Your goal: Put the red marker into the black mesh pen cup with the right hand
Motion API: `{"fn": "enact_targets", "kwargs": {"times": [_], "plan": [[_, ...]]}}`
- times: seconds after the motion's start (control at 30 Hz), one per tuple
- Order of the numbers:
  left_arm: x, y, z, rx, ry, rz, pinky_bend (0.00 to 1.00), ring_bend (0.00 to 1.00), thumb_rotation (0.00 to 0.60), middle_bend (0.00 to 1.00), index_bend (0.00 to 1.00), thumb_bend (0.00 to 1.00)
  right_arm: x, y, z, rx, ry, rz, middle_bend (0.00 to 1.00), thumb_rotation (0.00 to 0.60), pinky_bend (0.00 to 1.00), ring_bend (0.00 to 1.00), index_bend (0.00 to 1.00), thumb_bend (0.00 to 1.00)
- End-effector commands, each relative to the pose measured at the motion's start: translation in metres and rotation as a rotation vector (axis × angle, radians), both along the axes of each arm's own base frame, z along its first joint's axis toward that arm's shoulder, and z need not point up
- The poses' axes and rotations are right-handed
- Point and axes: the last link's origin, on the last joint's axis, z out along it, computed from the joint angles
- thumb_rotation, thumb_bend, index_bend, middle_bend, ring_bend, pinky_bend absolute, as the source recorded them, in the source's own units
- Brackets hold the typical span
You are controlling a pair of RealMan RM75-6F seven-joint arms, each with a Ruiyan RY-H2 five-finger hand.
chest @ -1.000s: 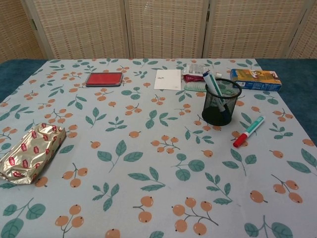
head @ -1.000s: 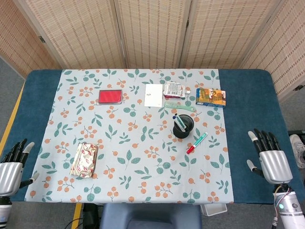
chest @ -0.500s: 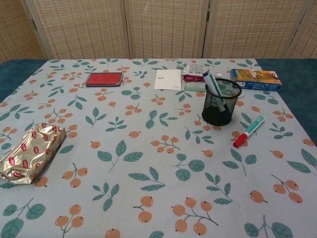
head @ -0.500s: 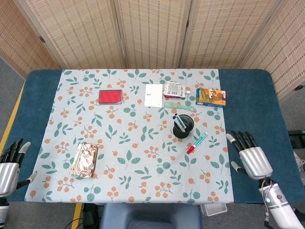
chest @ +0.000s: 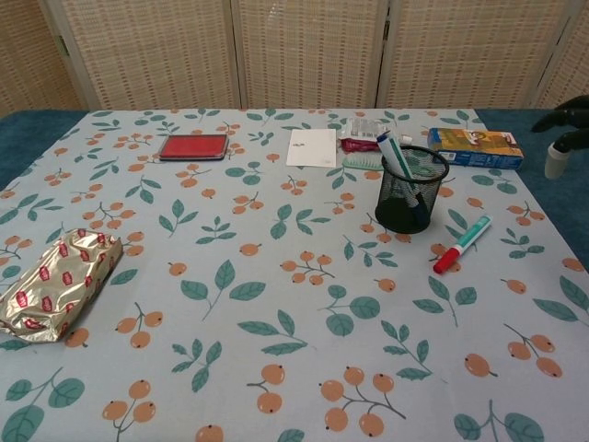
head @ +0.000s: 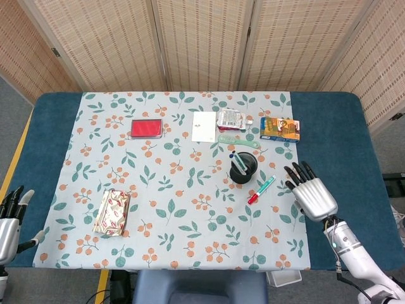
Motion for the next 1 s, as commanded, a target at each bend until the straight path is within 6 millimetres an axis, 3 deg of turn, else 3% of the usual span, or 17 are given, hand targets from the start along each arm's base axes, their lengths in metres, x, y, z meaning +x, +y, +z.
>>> {"fn": "enact_targets", "kwargs": {"times": [0.03,0.43,0.7,1.0], "plan": [[-0.001,0.001,0.000,0.000,-0.001,0.003,0.25,0.00,0.600,0.00,0.02,0.21,0.008,-0.010,-0.008,0.009,-0.002,-0.002,0.15,0.600,0.00,0.00,0.37,0.31],[0.001,0.001,0.002,0.001,-0.014,-0.009,0.25,0.00,0.600,0.00,0.02,0.21,0.015,-0.020,-0.034,0.059,0.084,-0.008,0.14,0.600,0.00,0.00,0.40,0.31],[0.002,-0.001,0.006,0.015,-0.023,-0.017,0.25,0.00,0.600,0.00,0.01,0.21,0.036,-0.028,-0.063,0.088,0.110,0.008,0.14,0.600,0.00,0.00,0.40,0.31],[0.002,-0.003,0.009,0.021,-0.031,-0.021,0.25,0.00,0.600,0.00,0.01,0.21,0.037,-0.038,-0.086,0.123,0.184,-0.009,0.12,0.600,0.00,0.00,0.40,0.31]]}}
